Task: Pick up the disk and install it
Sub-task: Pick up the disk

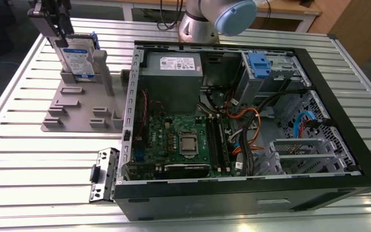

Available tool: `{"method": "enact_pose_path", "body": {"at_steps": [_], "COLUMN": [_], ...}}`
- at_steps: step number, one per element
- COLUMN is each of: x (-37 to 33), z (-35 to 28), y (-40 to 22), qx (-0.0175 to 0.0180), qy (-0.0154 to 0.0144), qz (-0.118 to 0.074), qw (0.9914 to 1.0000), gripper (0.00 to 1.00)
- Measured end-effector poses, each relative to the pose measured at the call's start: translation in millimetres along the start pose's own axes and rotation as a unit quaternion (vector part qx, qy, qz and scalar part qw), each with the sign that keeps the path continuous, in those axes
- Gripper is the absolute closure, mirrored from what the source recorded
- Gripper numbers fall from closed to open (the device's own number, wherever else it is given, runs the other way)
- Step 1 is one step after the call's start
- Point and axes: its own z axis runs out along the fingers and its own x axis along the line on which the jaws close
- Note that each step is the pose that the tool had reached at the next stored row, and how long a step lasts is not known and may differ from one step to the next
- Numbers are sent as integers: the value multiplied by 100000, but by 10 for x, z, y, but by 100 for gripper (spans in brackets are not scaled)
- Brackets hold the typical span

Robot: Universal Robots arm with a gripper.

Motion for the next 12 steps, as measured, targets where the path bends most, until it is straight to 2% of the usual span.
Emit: {"method": "enact_pose_path", "body": {"at_steps": [12], "x": [-95], "z": [8], "y": [-1], "qx": [-4], "qy": [-8], "qz": [-1], "qw": [100000], "gripper": [41]}}
